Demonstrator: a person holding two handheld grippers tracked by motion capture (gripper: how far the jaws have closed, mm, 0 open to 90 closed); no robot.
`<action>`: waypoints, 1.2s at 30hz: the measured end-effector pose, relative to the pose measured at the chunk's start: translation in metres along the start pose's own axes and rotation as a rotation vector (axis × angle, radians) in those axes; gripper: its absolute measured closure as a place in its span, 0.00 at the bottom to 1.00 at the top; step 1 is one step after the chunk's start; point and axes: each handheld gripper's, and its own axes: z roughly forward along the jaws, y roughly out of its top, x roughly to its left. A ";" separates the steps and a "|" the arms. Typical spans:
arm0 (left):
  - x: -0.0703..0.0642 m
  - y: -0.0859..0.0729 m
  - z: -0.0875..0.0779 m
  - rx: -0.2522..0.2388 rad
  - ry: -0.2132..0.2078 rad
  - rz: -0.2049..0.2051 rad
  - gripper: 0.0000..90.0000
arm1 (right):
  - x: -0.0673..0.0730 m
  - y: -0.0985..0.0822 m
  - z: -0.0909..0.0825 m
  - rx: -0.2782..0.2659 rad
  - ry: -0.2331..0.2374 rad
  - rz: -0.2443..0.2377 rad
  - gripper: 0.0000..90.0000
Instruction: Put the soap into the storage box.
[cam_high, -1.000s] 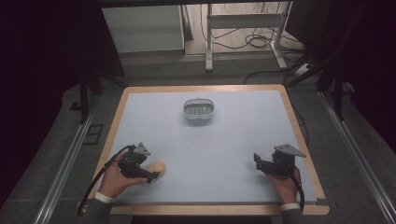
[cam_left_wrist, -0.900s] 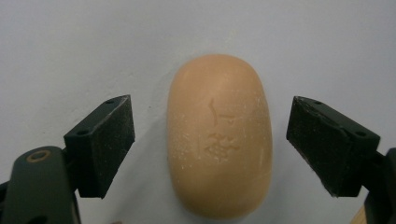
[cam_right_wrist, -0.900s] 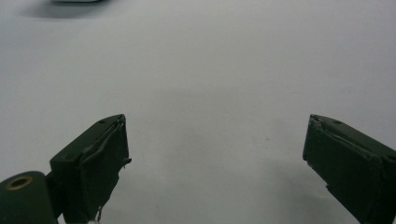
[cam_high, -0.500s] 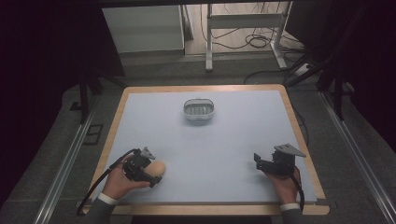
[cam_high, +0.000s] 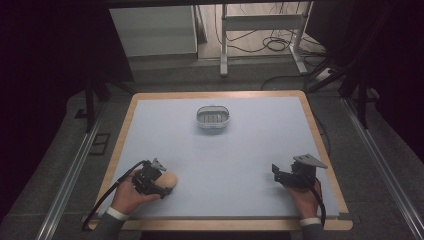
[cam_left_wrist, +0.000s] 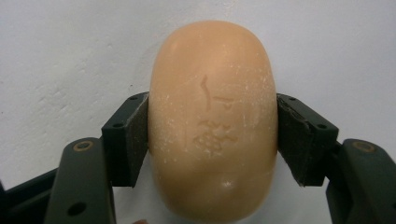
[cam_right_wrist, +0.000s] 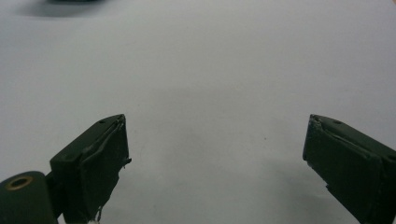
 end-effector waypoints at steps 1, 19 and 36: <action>0.000 0.000 0.000 0.000 0.000 0.001 0.36 | 0.000 0.000 0.000 0.000 0.000 0.002 0.08; 0.010 0.008 -0.017 -0.058 -0.013 -0.020 0.36 | 0.000 0.000 0.000 0.004 -0.001 0.003 0.08; 0.009 0.038 -0.020 -0.064 -0.020 0.022 0.36 | 0.000 0.000 0.001 0.007 -0.002 0.001 0.08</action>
